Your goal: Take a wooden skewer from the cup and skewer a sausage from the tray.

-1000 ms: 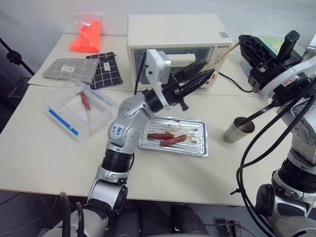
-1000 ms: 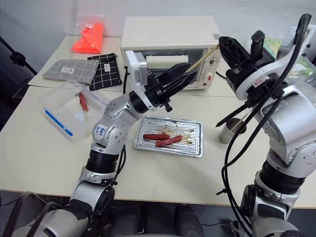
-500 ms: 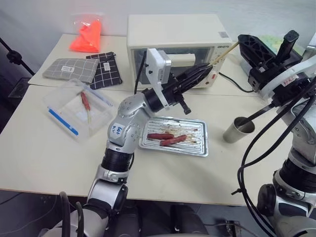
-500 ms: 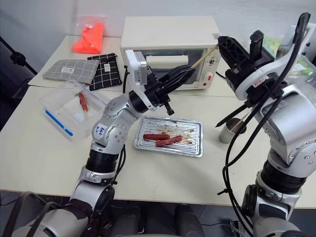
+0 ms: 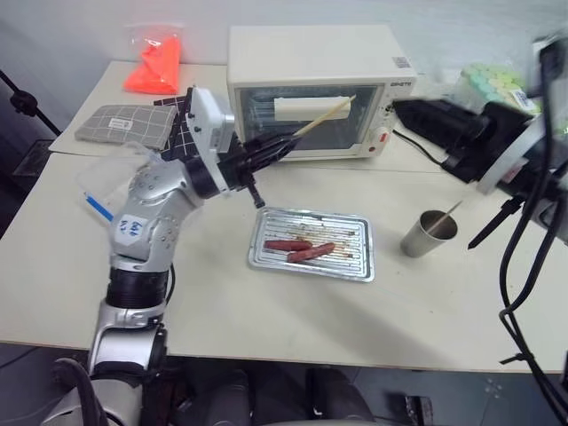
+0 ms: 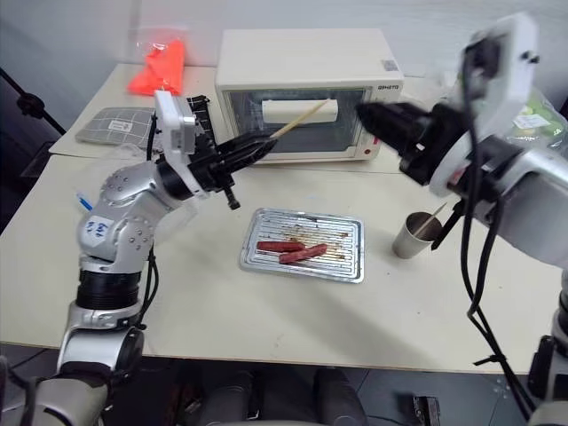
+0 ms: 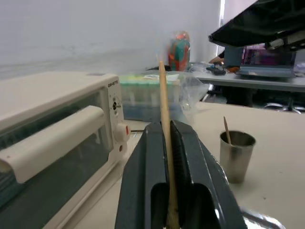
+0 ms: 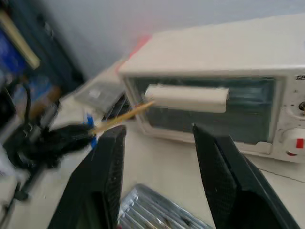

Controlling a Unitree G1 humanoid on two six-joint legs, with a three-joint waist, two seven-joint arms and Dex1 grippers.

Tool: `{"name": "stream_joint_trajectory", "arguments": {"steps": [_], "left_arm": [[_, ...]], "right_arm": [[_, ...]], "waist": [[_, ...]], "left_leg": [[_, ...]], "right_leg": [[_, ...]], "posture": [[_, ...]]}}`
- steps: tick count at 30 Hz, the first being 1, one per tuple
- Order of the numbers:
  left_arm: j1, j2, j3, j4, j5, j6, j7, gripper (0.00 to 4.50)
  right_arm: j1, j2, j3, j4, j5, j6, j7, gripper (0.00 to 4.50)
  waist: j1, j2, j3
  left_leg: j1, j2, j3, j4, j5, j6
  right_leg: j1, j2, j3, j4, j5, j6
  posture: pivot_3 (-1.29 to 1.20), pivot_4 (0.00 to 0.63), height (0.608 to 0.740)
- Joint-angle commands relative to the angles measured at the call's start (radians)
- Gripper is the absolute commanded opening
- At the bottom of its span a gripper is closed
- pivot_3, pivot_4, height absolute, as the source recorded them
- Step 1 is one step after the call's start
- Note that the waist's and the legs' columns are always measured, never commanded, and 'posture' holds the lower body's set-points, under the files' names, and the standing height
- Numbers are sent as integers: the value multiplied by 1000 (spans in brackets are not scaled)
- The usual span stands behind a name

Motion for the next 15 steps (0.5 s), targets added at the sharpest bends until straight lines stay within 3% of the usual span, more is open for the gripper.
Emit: {"name": "stream_joint_trajectory", "arguments": {"steps": [1,8,13,15], "left_arm": [[46,98,94,-106,-55,62,-15,0],[184,205,203,-228,-108,145,9,0],[240,217,237,-295,-129,176,58,0],[253,216,242,-315,-135,183,75,0]], "right_arm": [[-7,-59,157,-10,-377,-74,360,2458],[-35,44,375,170,-757,-170,661,4115],[-50,152,448,255,-894,-170,772,4115],[-37,181,461,263,-941,-171,797,3594]], "waist": [[2,0,0],[6,0,0],[6,0,0],[6,0,0]], "left_leg": [[1,0,0,0,0,0],[1,-1,0,2,0,0],[1,-2,-1,2,0,0],[1,-2,0,2,0,0]], "right_leg": [[0,0,0,-2,0,0],[1,-2,-1,1,0,0],[0,-3,-1,1,0,0],[0,-3,0,2,0,0]], "posture": [[0,150,740],[0,150,740],[0,150,740],[0,150,740]]}}
